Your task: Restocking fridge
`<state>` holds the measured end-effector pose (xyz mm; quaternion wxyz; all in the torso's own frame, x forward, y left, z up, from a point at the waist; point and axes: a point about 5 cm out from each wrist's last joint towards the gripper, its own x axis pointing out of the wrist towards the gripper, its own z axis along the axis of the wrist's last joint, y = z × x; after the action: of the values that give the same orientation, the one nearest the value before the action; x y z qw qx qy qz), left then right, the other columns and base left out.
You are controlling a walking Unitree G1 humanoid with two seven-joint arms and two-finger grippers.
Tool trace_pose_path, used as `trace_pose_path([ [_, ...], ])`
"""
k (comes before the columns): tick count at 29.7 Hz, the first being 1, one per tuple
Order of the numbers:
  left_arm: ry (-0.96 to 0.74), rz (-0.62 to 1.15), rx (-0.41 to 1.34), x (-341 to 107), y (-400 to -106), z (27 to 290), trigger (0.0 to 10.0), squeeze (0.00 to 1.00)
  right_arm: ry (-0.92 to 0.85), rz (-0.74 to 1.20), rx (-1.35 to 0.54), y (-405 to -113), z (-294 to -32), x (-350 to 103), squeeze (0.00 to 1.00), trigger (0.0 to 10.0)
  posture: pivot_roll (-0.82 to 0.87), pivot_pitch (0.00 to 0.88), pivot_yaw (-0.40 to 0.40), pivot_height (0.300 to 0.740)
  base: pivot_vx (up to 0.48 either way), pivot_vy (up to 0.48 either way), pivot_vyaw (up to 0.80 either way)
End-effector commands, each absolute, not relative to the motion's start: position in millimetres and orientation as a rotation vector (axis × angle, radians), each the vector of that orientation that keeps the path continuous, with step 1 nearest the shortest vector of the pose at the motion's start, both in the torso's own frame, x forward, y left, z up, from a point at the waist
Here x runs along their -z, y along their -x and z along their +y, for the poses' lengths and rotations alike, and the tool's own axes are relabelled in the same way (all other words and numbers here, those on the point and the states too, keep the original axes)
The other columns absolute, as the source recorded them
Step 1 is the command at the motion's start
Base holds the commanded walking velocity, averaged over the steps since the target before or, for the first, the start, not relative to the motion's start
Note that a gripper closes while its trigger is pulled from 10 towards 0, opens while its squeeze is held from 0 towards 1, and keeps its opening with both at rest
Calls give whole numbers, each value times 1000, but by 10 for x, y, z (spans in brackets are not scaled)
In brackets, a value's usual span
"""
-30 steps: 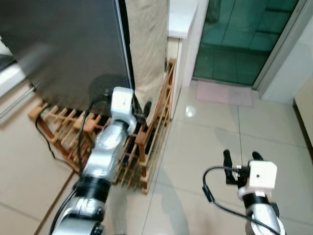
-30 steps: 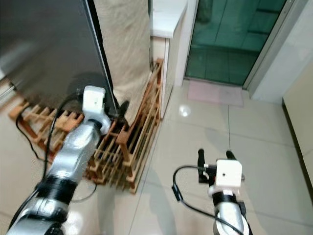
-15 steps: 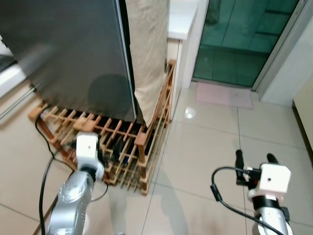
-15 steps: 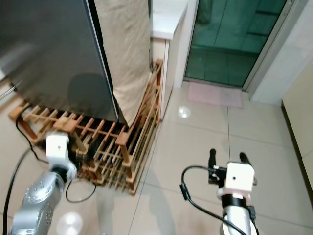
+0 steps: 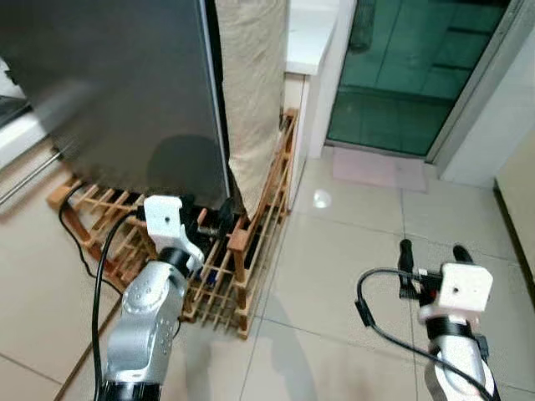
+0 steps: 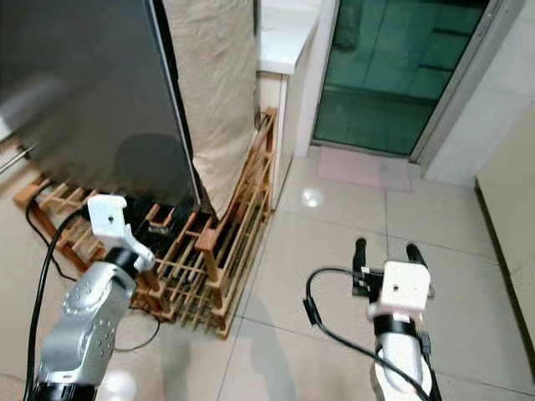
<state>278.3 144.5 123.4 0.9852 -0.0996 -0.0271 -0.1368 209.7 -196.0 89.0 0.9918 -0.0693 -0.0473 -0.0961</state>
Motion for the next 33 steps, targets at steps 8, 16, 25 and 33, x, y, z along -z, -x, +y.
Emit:
trace_pose_path([
  [8,132,-104,277,-1349,-2798,1384,10000,0,162,-99,166,-2205,-1967,-900,0,10000,18,0,-11,740,300,0,0],
  [16,98,-99,226,-1380,-2949,1406,10000,0,167,-109,125,-2213,-1912,-918,0,10000,8,0,-11,740,0,0,0],
  [25,101,-113,229,-1415,-2997,1374,10000,0,166,-102,125,-2222,-1918,-894,0,10000,5,0,-6,740,0,0,0],
  [33,170,-169,290,-1484,-2946,1332,10000,0,163,-82,135,-2207,-1939,-842,0,10000,6,0,3,740,445,0,0],
])
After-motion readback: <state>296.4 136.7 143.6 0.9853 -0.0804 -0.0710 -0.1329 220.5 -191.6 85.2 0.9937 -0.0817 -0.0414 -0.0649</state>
